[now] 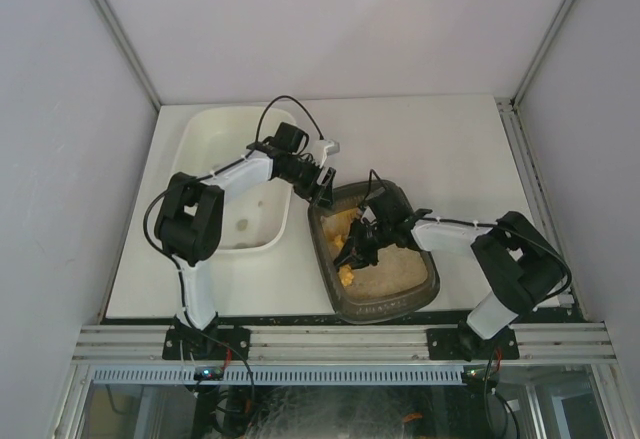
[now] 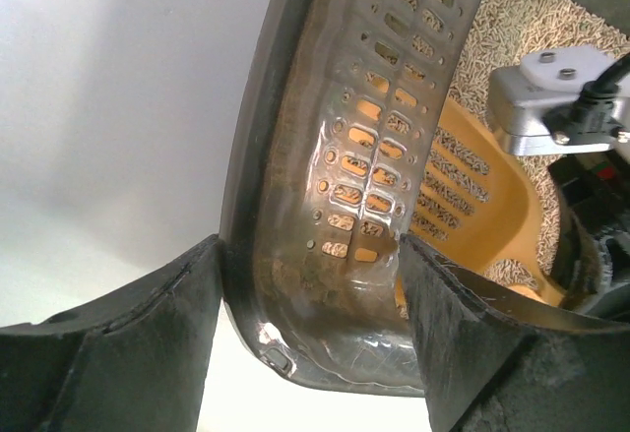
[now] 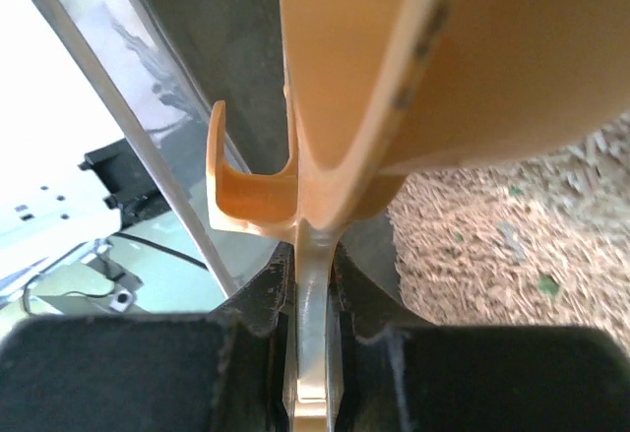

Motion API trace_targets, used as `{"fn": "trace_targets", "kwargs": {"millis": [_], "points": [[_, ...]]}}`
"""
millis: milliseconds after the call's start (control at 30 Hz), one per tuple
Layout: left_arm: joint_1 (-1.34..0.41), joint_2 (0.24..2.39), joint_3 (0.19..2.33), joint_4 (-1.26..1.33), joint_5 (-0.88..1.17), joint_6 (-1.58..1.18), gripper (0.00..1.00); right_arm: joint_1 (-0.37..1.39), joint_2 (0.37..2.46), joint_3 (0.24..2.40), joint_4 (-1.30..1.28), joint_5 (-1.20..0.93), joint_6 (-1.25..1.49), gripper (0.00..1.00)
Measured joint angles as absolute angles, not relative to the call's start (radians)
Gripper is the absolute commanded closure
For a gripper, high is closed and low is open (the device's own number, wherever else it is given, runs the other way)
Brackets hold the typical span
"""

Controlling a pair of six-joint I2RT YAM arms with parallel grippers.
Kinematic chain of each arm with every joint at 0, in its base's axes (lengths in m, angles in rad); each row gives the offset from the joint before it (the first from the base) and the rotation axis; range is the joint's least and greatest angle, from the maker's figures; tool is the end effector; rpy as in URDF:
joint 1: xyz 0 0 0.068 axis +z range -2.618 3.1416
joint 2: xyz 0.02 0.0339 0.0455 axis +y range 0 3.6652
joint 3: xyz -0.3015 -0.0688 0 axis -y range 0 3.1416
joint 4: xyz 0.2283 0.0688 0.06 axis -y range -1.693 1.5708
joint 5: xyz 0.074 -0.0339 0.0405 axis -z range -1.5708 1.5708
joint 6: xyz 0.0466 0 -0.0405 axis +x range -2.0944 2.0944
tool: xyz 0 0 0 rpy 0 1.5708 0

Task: Clean the litter box

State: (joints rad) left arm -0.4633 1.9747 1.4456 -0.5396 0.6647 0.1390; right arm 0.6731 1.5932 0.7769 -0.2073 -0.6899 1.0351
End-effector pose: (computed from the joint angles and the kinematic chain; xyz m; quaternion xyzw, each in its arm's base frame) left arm 0.3621 -0.2130 0.2303 0.3490 0.8504 -0.3498 0.1807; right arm 0.2036 0.2003 0.1958 -0.0732 -0.9077 -0.4056 0.0784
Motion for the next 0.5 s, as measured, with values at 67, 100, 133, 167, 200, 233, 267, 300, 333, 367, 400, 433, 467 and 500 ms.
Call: {"fn": "trace_targets", "kwargs": {"millis": [67,100,133,167,200,233,267,300,333,367,400,433,467,500], "points": [[-0.463,1.973,1.439,-0.527,0.666,0.131,0.26,0.674,1.605,0.731,-0.091,-0.692,1.087,1.0],[-0.463,1.971,1.435,-0.523,0.666,0.13,0.26,0.676,1.613,0.707,-0.02,-0.696,1.118,1.0],[-0.463,1.971,1.433,-0.519,0.666,0.126,0.25,0.676,1.624,0.685,0.052,-0.701,1.15,1.0],[-0.463,1.97,1.432,-0.518,0.665,0.123,0.25,0.677,1.633,0.672,0.099,-0.705,1.171,1.0],[-0.463,1.969,1.43,-0.516,0.665,0.122,0.25,0.677,1.645,0.655,0.159,-0.709,1.192,1.0],[-0.462,1.969,1.428,-0.514,0.665,0.122,0.25,0.677,1.656,0.642,0.209,-0.713,1.212,1.0],[-0.46,1.969,1.428,-0.513,0.667,0.12,0.24,0.676,1.667,0.63,0.257,-0.719,1.232,1.0],[-0.456,1.969,1.428,-0.511,0.668,0.116,0.24,0.676,1.678,0.622,0.299,-0.722,1.247,1.0],[-0.453,1.969,1.428,-0.509,0.668,0.114,0.24,0.677,1.694,0.616,0.35,-0.726,1.263,1.0],[-0.448,1.969,1.427,-0.507,0.667,0.113,0.23,0.679,1.714,0.612,0.406,-0.732,1.282,1.0],[-0.442,1.969,1.427,-0.502,0.667,0.112,0.23,0.682,1.735,0.609,0.46,-0.735,1.301,1.0],[-0.438,1.969,1.426,-0.499,0.666,0.109,0.18,0.683,1.758,0.607,0.52,-0.736,1.321,1.0],[-0.432,1.969,1.425,-0.494,0.664,0.105,0.17,0.685,1.779,0.606,0.574,-0.738,1.339,1.0],[-0.427,1.969,1.425,-0.49,0.666,0.1,0.16,0.687,1.798,0.603,0.627,-0.736,1.354,1.0]]}}
